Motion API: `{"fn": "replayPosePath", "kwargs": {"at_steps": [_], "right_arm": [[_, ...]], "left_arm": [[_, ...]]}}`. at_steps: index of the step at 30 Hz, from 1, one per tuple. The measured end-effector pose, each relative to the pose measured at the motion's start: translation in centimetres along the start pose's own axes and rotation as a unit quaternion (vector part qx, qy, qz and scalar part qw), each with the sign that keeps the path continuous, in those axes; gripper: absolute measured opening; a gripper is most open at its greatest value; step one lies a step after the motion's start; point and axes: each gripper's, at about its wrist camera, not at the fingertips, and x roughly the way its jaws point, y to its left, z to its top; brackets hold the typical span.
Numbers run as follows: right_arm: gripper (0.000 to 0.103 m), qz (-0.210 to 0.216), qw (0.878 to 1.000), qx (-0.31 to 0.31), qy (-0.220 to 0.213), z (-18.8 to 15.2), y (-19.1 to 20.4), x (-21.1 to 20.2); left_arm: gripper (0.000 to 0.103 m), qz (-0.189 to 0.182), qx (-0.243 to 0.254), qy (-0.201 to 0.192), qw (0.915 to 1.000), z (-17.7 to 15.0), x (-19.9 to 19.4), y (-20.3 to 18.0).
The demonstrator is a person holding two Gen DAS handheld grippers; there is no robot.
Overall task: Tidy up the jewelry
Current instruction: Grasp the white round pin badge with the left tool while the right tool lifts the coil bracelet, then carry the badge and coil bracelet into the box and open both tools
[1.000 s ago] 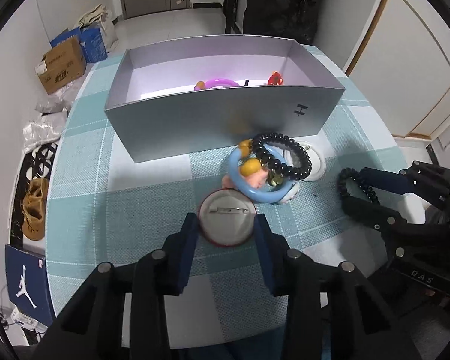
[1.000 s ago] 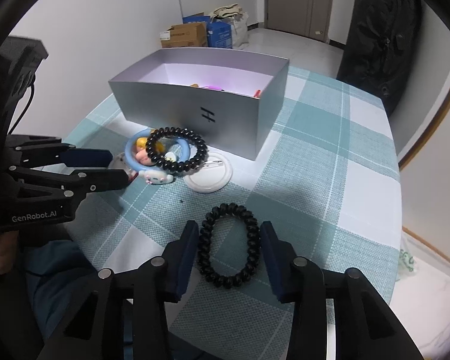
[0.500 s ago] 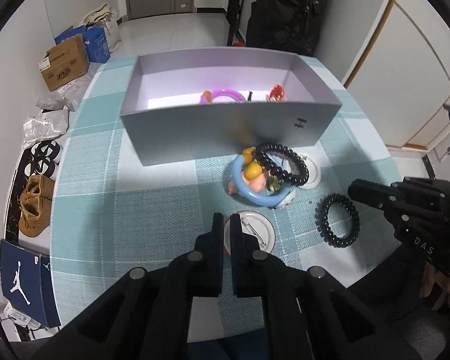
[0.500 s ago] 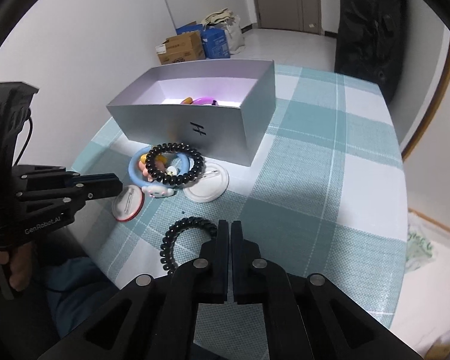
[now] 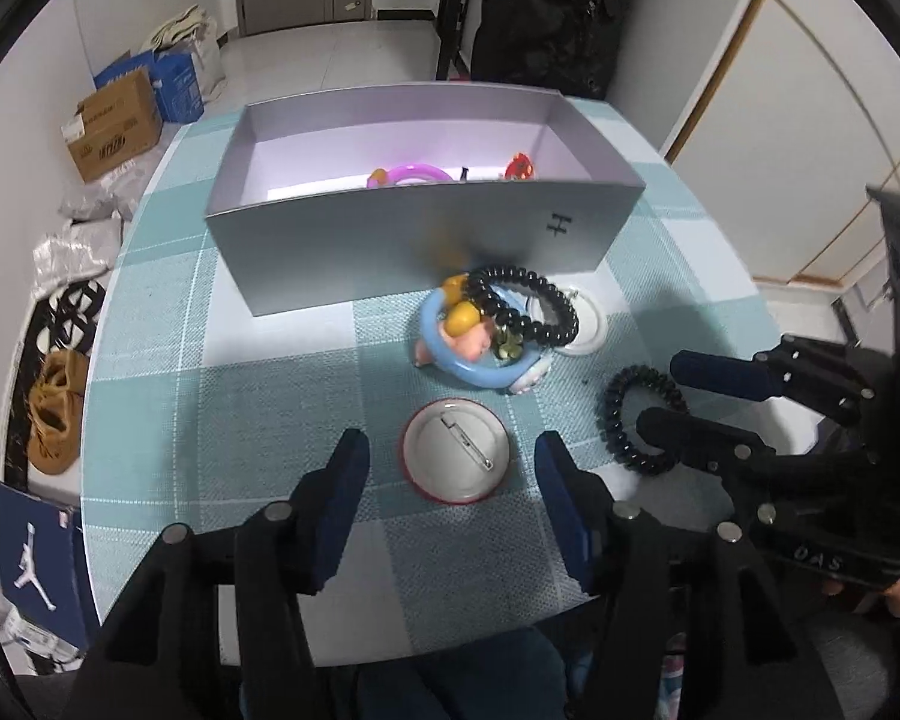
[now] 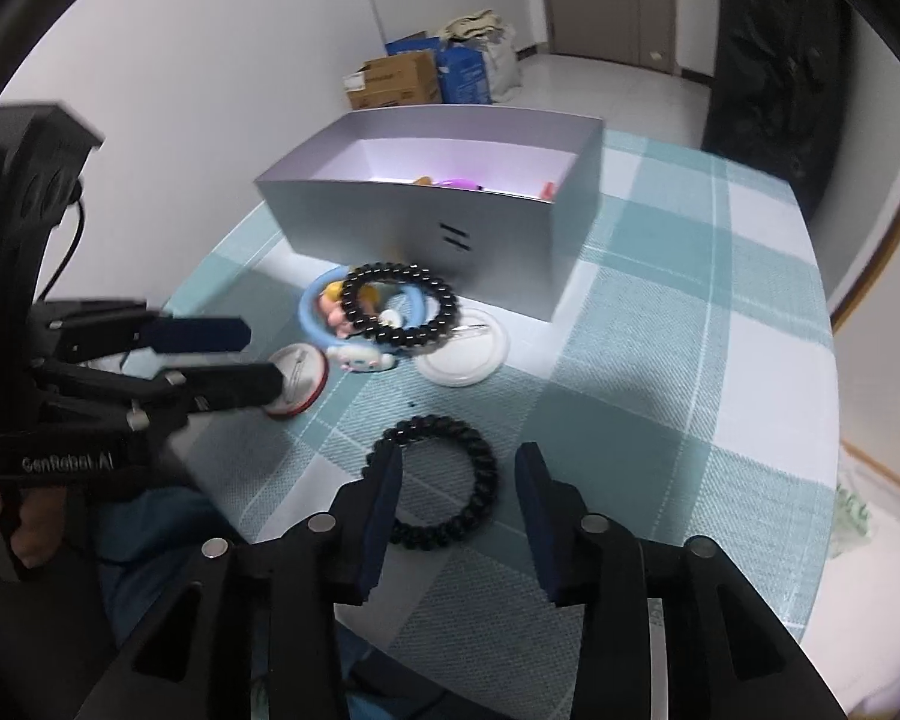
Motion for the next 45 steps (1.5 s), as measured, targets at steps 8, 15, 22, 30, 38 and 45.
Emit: {"fn": "replayPosePath", "kwargs": {"at_steps": [8, 15, 22, 30, 38, 45], "right_arm": [[0.054, 0.009, 1.0, -0.028, 0.007, -0.7, 1.3, 0.0], [0.056, 0.007, 0.999, -0.035, 0.01, -0.8, 1.5, 0.2], [0.058, -0.031, 0.996, -0.083, 0.01, -0.9, 3.1, 0.8], [0.042, -0.024, 0.996, -0.09, 0.007, -0.5, 3.5, 1.0], [0.041, 0.039, 0.999, 0.006, -0.014, 0.5, 0.1, 0.0], [0.041, 0.115, 0.989, 0.061, -0.072, 1.8, -1.8, -2.9]], "left_arm": [[0.052, 0.034, 0.048, -0.002, 0.9983, -0.3, 0.9, -1.2], [0.038, 0.033, 0.068, -0.002, 0.9972, -0.2, 0.6, -1.6], [0.037, 0.001, 0.007, -0.016, 0.9998, 0.6, -0.9, 0.3], [0.037, -0.015, -0.071, -0.096, 0.9928, 2.0, -4.2, 3.0], [0.037, -0.014, -0.113, -0.162, 0.9801, 3.1, -5.5, 3.9], [0.037, -0.035, -0.128, -0.176, 0.9754, 4.4, -5.3, 4.7]]}}
